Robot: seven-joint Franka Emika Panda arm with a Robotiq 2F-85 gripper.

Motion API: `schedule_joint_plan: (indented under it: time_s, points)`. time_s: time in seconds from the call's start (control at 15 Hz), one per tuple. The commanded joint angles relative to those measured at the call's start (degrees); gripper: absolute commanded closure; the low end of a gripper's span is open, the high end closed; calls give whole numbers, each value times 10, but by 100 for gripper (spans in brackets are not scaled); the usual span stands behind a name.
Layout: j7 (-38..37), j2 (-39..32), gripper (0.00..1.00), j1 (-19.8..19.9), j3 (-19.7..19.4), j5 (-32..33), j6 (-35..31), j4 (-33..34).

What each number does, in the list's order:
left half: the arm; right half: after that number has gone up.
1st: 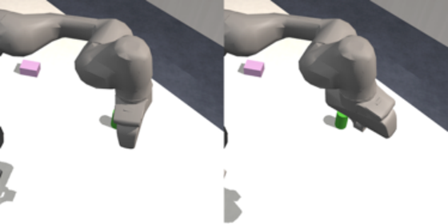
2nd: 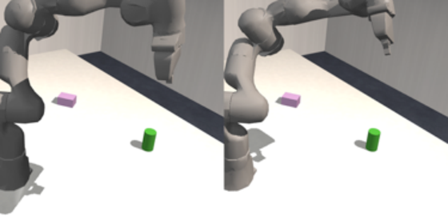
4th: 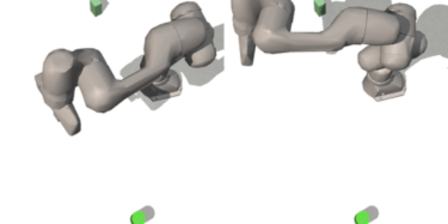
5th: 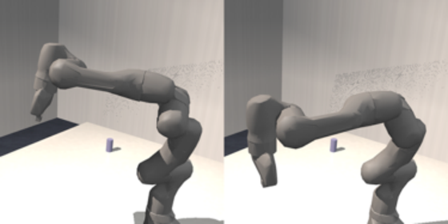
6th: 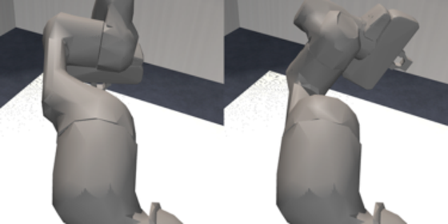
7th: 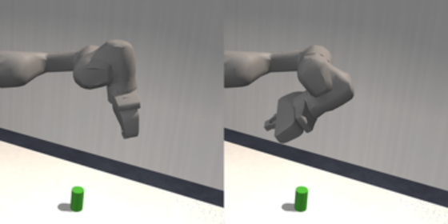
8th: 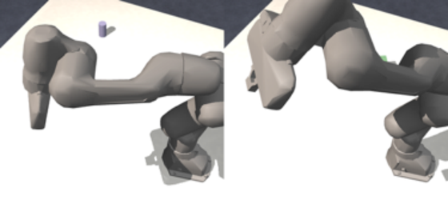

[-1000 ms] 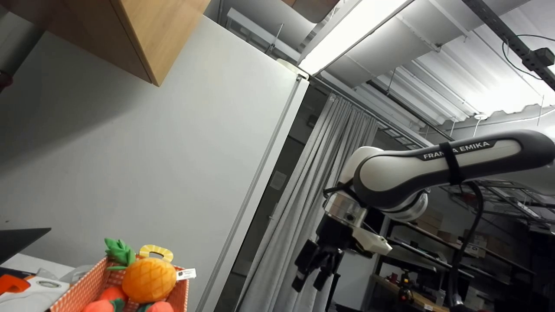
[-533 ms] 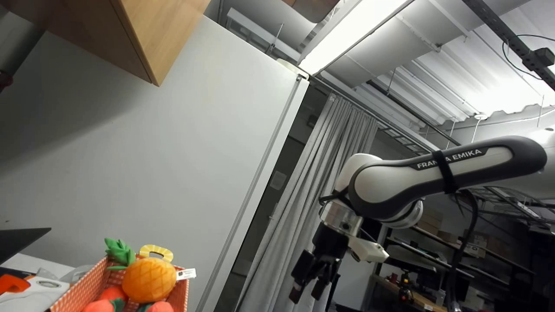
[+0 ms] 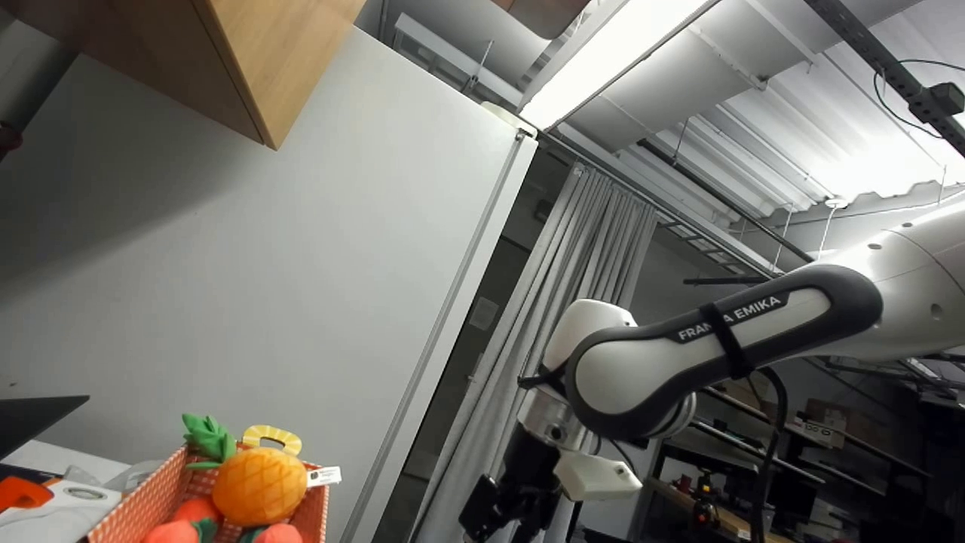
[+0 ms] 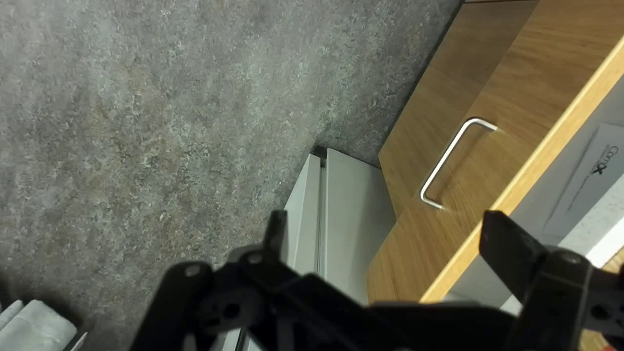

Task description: Open the drawer fully

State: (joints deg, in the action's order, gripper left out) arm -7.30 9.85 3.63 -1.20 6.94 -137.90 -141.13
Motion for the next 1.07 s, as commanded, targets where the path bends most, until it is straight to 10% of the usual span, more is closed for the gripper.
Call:
schedule_joint_plan:
  time_s: [0.0, 1.0]
  points:
    - [-60, -38, 0, 3, 10, 22, -31, 2]
    - [-156, -161, 0, -45, 14, -16, -186, 8]
